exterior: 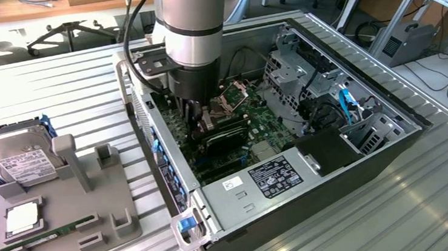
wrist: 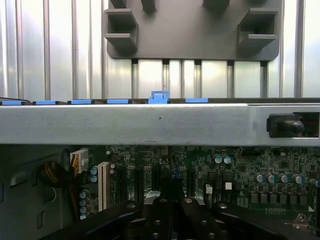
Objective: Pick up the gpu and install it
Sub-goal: 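Press down on the gpu until it lock into place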
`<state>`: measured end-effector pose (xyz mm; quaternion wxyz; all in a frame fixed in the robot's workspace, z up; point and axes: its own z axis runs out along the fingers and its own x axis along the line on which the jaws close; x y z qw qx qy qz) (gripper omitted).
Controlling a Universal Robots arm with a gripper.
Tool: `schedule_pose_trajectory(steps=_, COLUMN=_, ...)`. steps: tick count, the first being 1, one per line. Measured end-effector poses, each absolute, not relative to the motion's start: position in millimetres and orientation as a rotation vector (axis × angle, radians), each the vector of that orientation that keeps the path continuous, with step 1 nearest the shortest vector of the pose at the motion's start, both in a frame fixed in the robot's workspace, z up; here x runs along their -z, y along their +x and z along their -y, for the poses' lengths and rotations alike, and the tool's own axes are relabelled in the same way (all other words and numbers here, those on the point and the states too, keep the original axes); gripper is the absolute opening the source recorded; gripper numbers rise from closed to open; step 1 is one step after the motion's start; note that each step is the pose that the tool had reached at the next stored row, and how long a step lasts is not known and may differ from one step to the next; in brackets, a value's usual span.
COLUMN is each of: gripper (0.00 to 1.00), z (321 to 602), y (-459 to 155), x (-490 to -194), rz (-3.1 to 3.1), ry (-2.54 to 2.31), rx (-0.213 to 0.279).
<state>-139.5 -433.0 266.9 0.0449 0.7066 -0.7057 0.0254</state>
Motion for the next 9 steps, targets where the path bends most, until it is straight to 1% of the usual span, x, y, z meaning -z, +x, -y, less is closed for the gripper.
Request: schedule_pose_trajectory(steps=9, gripper=0.11, z=433.0, y=-138.7, x=-266.1, rz=2.152, ry=2.155, rx=-0.084)
